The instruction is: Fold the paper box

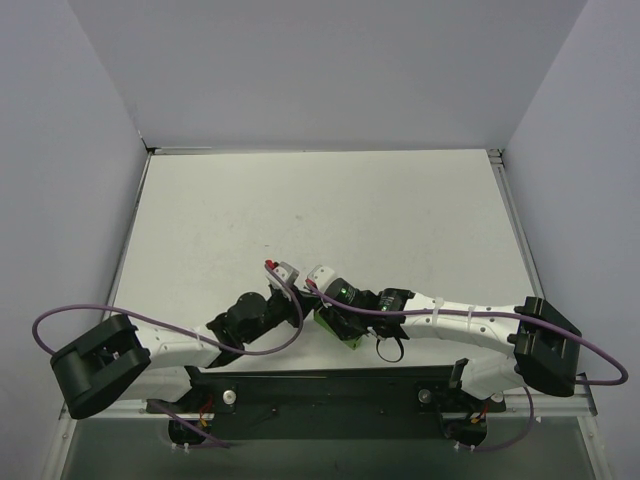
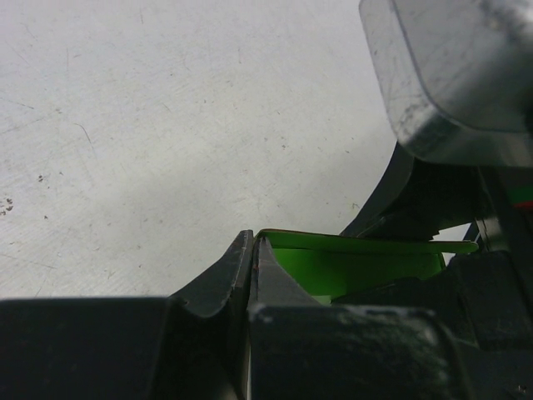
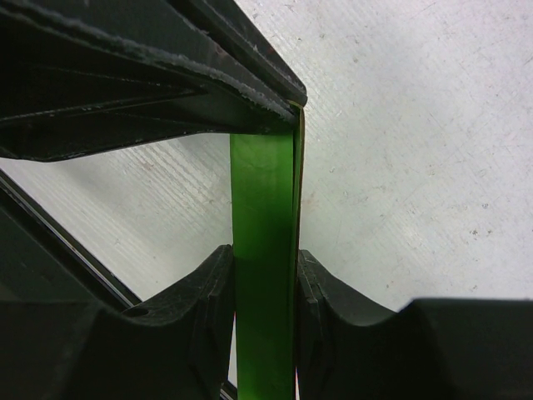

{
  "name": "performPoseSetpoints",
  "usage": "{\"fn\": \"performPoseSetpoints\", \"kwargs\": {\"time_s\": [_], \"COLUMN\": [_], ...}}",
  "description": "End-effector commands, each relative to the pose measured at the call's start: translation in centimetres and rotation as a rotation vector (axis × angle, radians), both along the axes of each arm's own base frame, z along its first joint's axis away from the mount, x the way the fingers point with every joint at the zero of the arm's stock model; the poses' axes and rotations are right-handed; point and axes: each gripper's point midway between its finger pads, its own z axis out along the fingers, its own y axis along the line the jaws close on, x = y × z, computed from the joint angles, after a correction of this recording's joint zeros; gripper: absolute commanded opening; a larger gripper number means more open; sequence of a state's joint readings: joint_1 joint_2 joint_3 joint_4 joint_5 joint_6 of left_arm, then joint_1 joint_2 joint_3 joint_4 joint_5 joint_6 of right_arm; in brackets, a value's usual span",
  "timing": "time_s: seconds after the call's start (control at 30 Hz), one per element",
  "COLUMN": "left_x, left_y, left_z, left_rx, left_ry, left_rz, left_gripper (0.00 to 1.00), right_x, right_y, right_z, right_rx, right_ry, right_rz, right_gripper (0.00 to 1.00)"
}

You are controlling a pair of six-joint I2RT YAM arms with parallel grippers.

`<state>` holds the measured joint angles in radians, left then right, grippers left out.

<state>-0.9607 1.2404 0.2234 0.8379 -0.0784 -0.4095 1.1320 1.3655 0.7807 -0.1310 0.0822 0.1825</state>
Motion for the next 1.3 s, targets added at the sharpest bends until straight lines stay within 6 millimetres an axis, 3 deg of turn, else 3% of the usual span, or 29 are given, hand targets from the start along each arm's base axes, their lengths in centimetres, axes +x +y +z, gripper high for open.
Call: {"fn": "performPoseSetpoints", "kwargs": {"time_s": [0.0,0.5,0.83,1.27], "left_x": [-1.6,-2.3,-2.8,-3.1], "left_y": [1.3,1.8,0.8,2.0], "left_z": [-4.0,-4.9,-5.0,-6.4], "left_rx": [0.123,0.122,0.101,0.174], "left_ry": [0.067,0.083,0.109,0.107], "left_rz": [-0.028,-0.032,-0.033,-0.029], "left_gripper": [0.00,0.00,0.00,0.00], "right_x": [-0.6,-0.5,-0.4,-0.4], "right_y": [-0.2,-0.1,0.0,-0.1], "right_z": [-0.1,-0.1,0.1,0.2], "right_rx": [-0.009,-0.008,-0.009,-0.007], "right_ry": [0.017,0.017,0.013,0.008], "right_rz": [0.020,0.015,0.016,0.015], "right_gripper": [0.14,0.15,0.15,0.15]}}
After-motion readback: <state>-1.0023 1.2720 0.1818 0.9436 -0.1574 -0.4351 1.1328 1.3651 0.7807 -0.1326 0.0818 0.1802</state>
